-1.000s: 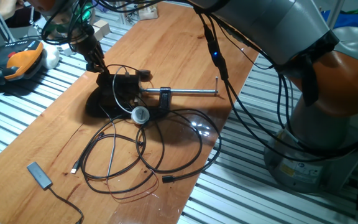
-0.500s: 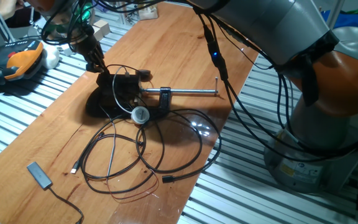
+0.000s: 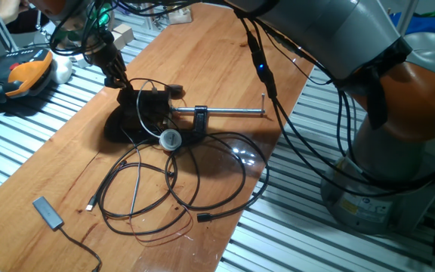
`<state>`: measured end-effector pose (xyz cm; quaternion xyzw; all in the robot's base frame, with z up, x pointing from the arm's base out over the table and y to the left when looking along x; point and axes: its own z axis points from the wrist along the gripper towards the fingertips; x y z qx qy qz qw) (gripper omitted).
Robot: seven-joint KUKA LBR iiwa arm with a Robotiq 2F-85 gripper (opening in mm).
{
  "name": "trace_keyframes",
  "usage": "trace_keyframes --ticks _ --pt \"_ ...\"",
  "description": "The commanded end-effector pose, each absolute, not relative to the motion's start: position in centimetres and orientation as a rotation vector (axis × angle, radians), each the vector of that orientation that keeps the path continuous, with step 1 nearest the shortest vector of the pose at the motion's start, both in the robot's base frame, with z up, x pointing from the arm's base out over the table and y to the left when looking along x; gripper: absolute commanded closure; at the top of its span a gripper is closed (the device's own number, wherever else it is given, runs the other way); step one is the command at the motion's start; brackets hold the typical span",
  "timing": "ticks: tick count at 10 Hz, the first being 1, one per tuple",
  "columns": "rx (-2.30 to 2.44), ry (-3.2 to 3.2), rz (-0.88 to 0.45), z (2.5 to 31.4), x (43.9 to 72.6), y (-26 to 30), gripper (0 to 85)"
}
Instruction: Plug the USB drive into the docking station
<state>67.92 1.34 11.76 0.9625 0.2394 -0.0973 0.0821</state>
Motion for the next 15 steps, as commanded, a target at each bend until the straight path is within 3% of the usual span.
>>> trace_keyframes --ticks 1,15 --pt "2.878 0.716 -0.291 11.64 67.88 1.35 85.0" --pt "2.911 0.676 -0.274 11.5 67.82 1.38 85.0"
